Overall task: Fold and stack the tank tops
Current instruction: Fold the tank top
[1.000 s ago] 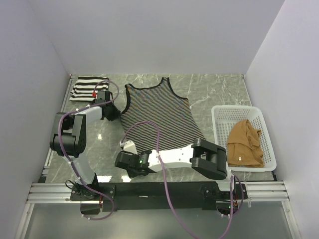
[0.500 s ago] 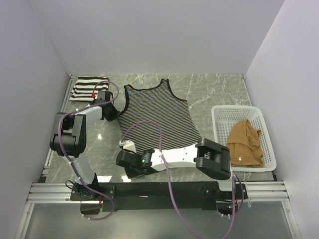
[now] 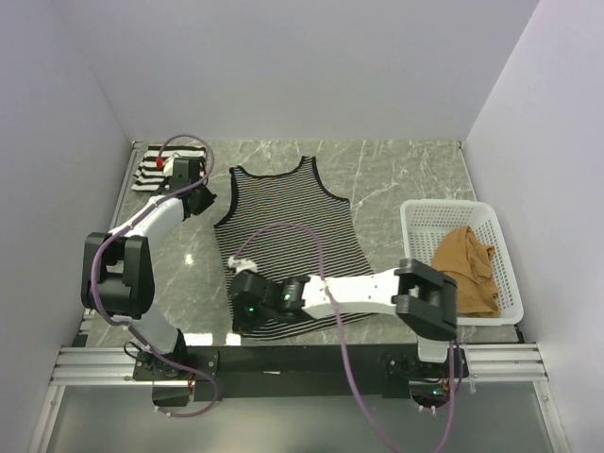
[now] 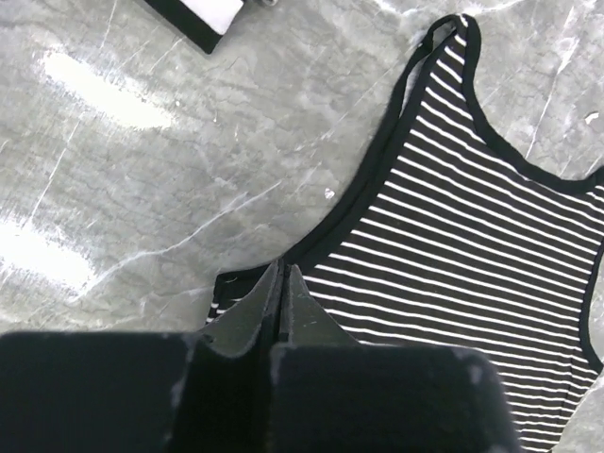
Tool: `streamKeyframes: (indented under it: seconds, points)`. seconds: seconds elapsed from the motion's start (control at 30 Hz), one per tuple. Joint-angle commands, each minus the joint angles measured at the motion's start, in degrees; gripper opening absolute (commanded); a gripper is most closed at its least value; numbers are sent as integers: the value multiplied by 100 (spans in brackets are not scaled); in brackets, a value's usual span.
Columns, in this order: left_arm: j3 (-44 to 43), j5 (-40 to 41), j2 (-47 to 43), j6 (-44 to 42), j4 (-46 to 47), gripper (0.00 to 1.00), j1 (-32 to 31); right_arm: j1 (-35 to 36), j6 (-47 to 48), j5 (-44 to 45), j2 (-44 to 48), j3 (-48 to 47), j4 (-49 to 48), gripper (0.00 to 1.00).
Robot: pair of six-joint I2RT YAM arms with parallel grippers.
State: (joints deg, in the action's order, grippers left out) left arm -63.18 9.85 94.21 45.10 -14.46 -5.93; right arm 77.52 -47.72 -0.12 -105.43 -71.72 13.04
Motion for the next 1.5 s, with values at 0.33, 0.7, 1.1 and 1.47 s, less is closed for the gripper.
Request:
streamKeyframes:
  seconds: [0.33, 0.7, 1.1, 1.47]
  points:
    - [841, -255, -61, 52, 426, 43, -48, -272, -149, -392, 418, 475, -653, 0]
    - [896, -352, 325, -194, 646, 38, -127, -298, -202, -445, 418, 616, -768, 0]
    - [499, 403, 748, -239, 172, 3, -294, -334, -264, -375, 655, 861, -838, 0]
    - [157, 843, -78, -133, -154, 1, -355, -334, -457, -112, 1339, 1222, -1005, 0]
